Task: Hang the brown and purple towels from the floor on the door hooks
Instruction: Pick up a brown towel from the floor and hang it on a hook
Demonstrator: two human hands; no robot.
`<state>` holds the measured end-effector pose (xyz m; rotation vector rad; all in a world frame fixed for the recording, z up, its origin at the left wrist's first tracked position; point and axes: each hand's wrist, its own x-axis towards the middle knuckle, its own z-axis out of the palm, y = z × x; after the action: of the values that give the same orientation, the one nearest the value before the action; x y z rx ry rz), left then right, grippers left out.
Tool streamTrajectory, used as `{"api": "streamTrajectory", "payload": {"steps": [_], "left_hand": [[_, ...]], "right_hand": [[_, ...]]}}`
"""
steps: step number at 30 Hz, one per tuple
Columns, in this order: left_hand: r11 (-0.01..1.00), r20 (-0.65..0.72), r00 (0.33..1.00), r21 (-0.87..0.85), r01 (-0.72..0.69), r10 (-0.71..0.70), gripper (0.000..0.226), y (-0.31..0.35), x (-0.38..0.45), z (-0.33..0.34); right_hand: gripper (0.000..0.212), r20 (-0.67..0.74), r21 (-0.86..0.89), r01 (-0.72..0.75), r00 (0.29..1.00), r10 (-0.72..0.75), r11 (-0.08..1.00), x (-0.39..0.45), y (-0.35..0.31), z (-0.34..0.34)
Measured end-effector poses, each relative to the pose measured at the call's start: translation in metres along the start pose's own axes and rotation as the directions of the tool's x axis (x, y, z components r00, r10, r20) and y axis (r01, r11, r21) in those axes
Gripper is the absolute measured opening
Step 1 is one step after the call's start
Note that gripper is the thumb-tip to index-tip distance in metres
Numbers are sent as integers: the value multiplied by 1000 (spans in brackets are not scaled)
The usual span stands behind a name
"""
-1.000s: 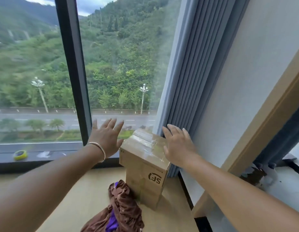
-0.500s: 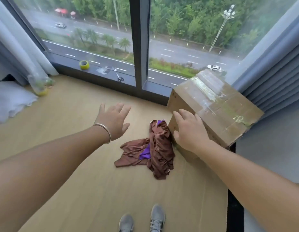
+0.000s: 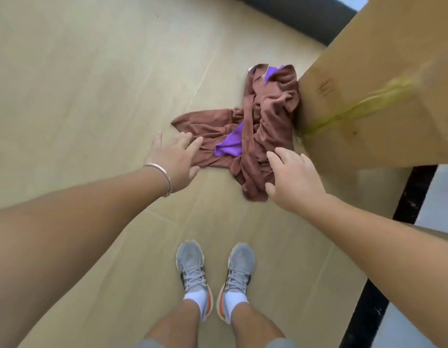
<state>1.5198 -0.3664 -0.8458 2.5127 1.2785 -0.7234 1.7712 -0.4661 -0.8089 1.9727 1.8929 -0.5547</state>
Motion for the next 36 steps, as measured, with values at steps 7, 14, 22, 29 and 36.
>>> {"api": "streamTrajectory", "payload": {"steps": [7, 14, 22, 29, 36], "left_hand": [[996, -5, 999, -72, -45, 45, 70, 26, 78, 152], [934, -168, 919, 34, -356, 357, 65, 76, 157, 202], [415, -106, 406, 371, -831, 908, 62, 178, 255, 201], [443, 58, 531, 479, -758, 845, 53, 201, 270, 229], [628, -41, 633, 185, -756, 773, 28, 183, 201, 153]], "right_hand": [[69, 37, 1, -60, 998, 60, 998, 58, 10, 157], [61, 40, 12, -328, 944, 327, 945, 85, 43, 265], [86, 16, 101, -335, 942, 335, 937, 116, 65, 342], [98, -83, 197, -310, 940, 331, 930, 112, 73, 374], [108, 78, 419, -375, 922, 379, 827, 74, 61, 309]]}}
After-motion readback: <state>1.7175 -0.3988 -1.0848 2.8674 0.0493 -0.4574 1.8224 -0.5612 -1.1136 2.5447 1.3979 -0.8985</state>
